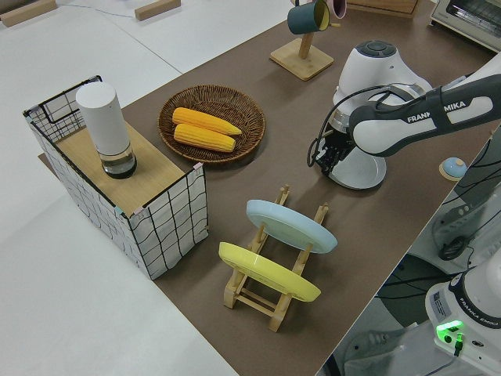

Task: Pick gray plate from table and place it on lower plate rack with left arm
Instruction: 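Grasp the gray plate rim with the left gripper and lift it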

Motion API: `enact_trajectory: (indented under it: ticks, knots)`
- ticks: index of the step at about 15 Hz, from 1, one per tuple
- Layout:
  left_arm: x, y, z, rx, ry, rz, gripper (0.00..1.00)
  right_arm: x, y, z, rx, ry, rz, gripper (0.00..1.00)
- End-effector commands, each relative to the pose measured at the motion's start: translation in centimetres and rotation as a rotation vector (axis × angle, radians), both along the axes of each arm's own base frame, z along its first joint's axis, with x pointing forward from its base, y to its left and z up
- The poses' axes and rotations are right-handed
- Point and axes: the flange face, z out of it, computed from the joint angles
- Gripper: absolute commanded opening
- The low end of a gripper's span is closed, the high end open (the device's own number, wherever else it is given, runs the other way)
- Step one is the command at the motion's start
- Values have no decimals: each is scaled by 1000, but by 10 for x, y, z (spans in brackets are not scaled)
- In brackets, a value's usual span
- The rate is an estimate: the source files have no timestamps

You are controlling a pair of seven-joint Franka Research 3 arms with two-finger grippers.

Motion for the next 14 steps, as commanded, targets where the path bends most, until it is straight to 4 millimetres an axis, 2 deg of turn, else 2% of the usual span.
enact_trajectory:
  ticks: [1,8,14]
  knots:
    - [3,3,20,12,11,6,0,0,1,3,3,-4,-2,983]
    - [1,8,72,20,31,27,0,0,1,3,3,-5,-2,983]
    - [14,11,122,18,82,39,0,0,1,3,3,-4,-2,983]
